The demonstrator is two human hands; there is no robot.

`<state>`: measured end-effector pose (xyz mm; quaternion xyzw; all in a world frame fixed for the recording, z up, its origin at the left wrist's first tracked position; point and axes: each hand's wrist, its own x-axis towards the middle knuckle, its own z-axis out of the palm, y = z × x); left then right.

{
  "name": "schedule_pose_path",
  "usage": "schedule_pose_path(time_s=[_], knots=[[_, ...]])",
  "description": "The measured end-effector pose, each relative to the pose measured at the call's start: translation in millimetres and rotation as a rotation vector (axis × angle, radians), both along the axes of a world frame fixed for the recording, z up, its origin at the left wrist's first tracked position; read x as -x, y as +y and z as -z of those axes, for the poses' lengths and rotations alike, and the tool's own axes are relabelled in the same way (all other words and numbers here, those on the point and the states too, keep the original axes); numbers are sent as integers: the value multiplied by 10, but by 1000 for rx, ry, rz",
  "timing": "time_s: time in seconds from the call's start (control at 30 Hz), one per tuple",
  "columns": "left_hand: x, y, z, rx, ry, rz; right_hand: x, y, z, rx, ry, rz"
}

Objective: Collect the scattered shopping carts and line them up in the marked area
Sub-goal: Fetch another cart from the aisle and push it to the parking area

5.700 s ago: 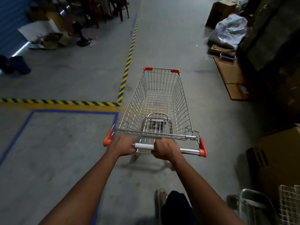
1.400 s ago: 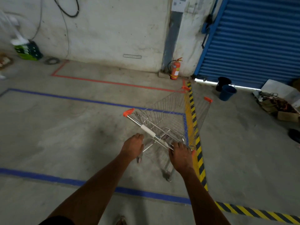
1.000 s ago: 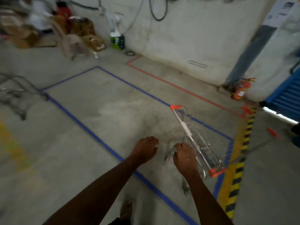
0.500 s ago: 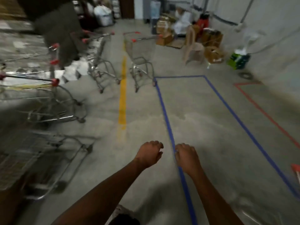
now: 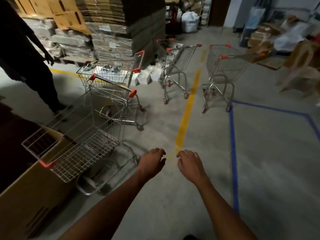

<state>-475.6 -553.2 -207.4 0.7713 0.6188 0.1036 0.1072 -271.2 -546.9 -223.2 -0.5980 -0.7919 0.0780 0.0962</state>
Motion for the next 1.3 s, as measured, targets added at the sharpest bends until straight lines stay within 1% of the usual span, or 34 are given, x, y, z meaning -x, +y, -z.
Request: schedule_pose_path(time_s=[0.2,0.4,0.57,0.67,0.77,0.83,1.0,1.1,1.23,1.3], knots=[[305,956,122,9,-32,-146,234,1101,156,34,-24,-111],[340,2360,251,3,-42,-233,300,2717,265,20,-19,-190],[399,3657,82,-49,-80,-393,471,4164,108,7,-39,-334],[524,4258,-34,-71,-103,-518,708,4923,-61,-11,-76,-462],[733,4732,-107,-95,-109,-644,1042,5611,-204,-37,-122,-590],[917,5035,-106,-113,-54,-718,1337,6023,-281,-58,-100,-665],[1452,5726,22,-148,-11,-939,2223,6890,-294,-71,-77,-869],[1777,6037,71,-129,21,-1032,2754,7321,-295,-82,-79,-984],[2072,6251,103,-62,-21,-1244,3419,7719,-332,-101,-139,-1200],[2169,6311,126,-11,-83,-1342,3748,7834,-358,-88,-164,-1283]])
